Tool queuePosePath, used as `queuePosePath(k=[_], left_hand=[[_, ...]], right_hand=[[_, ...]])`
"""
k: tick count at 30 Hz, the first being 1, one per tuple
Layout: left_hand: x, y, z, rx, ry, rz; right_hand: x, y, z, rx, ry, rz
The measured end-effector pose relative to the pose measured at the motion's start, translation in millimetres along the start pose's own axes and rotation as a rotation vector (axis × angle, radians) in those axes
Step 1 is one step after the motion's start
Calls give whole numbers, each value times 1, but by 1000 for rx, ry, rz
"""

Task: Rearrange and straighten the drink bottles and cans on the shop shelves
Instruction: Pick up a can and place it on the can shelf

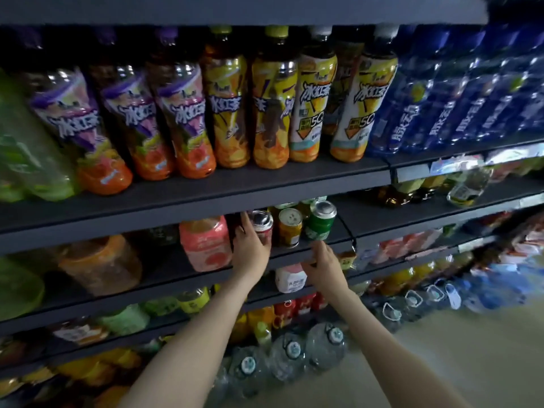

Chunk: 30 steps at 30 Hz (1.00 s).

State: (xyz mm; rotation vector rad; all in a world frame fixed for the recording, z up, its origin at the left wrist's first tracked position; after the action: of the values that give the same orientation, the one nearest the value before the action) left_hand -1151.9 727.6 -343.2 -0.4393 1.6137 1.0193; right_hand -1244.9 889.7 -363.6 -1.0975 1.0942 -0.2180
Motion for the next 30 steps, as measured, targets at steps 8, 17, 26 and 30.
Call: queuePosePath(k=[8,17,26,30], left_hand=[[24,7,-9,-129,171,287],[-15,-11,49,-53,62,536],[-163,-107,105,-73,95,607],[-240,-177,147,-53,82,631]], right_hand=[[12,4,-30,-126,-125,-84],[20,-50,-4,-299,-254,-227],[73,-212,73,-462,-450,-329],[119,-288,129,-464,-510,-435]])
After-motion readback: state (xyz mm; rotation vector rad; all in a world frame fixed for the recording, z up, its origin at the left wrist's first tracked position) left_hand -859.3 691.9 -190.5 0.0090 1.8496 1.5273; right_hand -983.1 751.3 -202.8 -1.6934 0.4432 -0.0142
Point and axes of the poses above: each hand's wrist, its own z-axis away from the middle knuckle, its own x-axis out of the palm, y = z × x, the point moved 7 cm from there along -z, towards the middle knuckle, and after that the axes turned 14 degrees about -z, right-handed, at the moved point
